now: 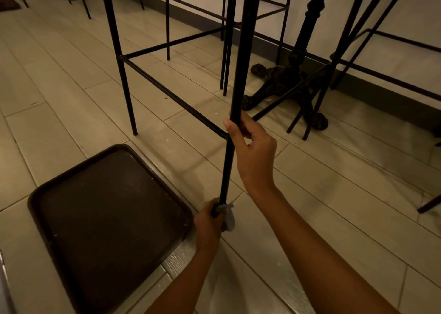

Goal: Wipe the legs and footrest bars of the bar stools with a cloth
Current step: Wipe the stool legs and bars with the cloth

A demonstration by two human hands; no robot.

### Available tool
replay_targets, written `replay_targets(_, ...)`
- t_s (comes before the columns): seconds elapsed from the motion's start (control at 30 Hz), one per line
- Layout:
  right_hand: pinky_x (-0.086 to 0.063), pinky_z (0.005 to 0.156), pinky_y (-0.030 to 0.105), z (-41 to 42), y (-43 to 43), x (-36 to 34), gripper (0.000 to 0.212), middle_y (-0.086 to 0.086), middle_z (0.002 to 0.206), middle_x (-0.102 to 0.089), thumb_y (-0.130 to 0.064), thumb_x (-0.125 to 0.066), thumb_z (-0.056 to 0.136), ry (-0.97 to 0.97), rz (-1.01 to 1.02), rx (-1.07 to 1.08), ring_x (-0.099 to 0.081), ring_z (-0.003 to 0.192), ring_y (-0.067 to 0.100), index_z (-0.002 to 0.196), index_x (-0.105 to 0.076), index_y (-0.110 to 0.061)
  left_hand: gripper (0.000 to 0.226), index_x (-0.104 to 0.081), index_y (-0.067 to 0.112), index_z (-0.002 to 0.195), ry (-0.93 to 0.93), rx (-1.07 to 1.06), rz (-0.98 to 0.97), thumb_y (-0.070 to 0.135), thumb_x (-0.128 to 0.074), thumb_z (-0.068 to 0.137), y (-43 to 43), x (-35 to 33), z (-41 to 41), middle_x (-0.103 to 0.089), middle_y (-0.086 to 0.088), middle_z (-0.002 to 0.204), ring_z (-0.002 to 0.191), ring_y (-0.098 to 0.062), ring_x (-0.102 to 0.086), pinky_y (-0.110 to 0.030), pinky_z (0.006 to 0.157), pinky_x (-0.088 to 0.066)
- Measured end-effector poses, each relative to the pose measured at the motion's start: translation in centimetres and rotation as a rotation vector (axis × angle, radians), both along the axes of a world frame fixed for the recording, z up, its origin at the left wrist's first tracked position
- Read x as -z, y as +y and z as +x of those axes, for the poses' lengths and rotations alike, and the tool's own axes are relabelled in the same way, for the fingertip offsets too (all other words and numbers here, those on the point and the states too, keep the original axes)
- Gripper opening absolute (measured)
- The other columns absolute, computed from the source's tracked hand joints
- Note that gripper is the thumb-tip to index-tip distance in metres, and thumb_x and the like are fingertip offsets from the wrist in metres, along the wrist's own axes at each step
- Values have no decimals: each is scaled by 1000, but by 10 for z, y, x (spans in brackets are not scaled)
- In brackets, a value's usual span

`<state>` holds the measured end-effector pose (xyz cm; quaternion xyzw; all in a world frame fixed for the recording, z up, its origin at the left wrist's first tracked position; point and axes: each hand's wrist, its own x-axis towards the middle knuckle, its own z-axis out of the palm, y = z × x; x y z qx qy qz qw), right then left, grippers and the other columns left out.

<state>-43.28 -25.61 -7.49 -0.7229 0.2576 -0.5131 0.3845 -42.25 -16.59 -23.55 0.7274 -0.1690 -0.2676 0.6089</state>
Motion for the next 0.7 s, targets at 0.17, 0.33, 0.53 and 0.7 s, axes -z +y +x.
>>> replay_targets(0.17,-56,75,32,1,1,1,31,13,90,-68,-22,-60,86,-8,10,9,-65,84,18,113,-63,-6,28,-61,0,111,21,73,28,-10,-53,87,-4,13,7,-62,8,82,67,10,-63,0,56,-44)
replay_targets(0.33,-56,74,29,0,2,-1,30,11,90,-69,-21,-61,86,-9,17,9,-65,84,18,112,-64,-6,22,-62,-5,108,125,132,101,-7,-55,87,-6,36,15,-68,3,78,69,-4,-66,-6,56,-50)
replay_targets(0.53,-55,73,26,0,2,-1,29,11,89,-69,-20,-61,86,-5,8,11,-64,82,17,111,-64,-6,16,-64,3,98,153,164,125,2,-63,83,-7,38,17,-67,7,75,64,4,-62,-21,66,-51)
replay_targets(0.7,-56,72,29,0,2,-1,29,11,87,-69,-20,-62,86,-10,5,19,-64,81,18,111,-64,-7,23,-59,5,106,150,78,103,-7,-50,89,-4,52,10,-69,12,73,59,8,-64,-7,53,-49)
